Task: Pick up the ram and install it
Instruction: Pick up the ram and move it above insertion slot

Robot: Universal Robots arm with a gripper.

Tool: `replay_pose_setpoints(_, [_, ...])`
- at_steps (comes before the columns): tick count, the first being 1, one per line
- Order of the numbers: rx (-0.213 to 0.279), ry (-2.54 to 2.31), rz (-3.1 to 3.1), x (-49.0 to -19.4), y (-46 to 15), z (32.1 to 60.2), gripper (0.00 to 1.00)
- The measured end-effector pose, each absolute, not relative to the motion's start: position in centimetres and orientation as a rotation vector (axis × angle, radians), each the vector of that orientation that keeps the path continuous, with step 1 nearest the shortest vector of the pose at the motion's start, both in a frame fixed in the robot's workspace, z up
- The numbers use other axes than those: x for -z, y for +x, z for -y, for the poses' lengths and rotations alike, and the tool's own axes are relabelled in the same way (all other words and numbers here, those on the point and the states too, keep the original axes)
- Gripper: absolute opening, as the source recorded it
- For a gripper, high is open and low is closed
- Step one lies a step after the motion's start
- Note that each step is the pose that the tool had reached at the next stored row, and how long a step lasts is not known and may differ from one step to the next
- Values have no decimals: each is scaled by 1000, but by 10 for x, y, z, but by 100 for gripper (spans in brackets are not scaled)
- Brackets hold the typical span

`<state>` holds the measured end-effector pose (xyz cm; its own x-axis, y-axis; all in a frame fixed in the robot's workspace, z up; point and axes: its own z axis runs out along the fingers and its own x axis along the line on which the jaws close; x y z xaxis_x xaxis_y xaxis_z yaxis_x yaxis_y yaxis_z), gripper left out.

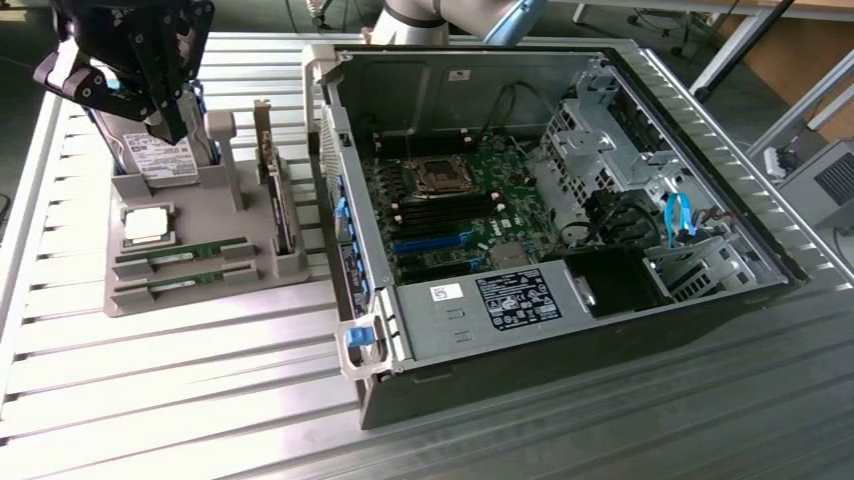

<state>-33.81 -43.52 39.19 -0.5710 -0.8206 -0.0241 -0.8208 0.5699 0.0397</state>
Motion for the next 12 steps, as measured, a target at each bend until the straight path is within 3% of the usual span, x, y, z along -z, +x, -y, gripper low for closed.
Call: replay_pose_setpoints(12, [-66,-1642,-2681,-392,-338,435,9])
